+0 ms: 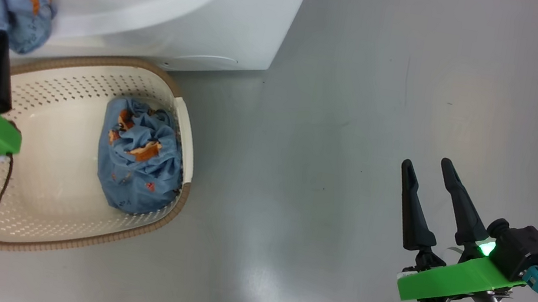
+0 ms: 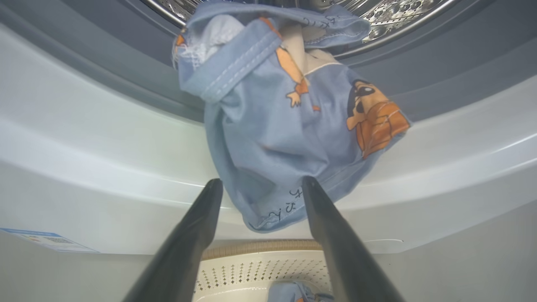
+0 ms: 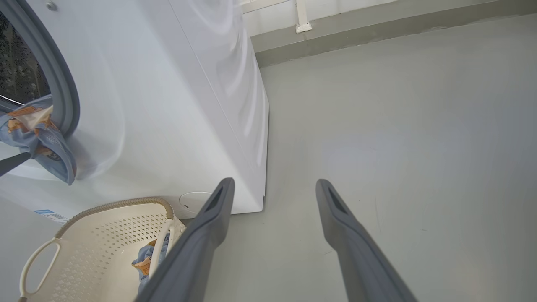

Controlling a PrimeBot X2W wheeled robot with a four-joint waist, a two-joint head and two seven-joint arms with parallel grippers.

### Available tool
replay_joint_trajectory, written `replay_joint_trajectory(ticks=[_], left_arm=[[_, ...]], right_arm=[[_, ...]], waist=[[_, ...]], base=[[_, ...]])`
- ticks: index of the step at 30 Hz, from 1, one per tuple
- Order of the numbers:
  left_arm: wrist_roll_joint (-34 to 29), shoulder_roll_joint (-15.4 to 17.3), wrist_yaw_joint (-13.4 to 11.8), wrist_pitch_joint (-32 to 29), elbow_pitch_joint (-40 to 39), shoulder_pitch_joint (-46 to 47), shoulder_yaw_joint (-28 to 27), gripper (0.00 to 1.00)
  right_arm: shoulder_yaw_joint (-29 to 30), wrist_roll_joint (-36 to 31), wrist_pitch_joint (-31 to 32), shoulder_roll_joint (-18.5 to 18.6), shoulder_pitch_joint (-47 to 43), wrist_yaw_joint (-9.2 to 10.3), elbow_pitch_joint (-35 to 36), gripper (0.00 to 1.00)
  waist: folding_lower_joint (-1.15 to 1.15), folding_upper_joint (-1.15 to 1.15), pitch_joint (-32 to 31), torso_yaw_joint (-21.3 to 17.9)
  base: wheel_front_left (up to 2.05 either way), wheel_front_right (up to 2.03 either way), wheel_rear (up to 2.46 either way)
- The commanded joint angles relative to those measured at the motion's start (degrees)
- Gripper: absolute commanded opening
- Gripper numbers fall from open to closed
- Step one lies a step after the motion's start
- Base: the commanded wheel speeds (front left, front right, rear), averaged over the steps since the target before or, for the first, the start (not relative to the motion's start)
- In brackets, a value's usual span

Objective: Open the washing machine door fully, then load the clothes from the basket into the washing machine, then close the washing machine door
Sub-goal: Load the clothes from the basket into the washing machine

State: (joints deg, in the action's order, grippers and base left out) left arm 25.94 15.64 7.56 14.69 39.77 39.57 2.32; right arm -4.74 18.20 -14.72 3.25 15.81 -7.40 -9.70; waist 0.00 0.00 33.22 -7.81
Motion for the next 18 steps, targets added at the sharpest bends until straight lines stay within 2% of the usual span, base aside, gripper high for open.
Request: replay_joint_trajectory(ticks=[1,18], left_arm=[[0.58,3.26,-0.08,0.3,-0.13,1.23,-1.05,1.0],[3.64,6.1,-0.08,0.3,5.58,8.45,4.16,1.0]], right_arm=[[-1.37,0.3,-0.28,-0.36,-0.25,-0.09,1.31,1.0],[-2.15,0.67,-0.28,-0.36,0.33,-0.09,1.71,1.0]], waist=[[0.0,0.0,0.3,-0.29],[0.0,0.0,1.25,-1.98]], base=[[0.0,0.0,0.0],[0.0,0.0,0.0]])
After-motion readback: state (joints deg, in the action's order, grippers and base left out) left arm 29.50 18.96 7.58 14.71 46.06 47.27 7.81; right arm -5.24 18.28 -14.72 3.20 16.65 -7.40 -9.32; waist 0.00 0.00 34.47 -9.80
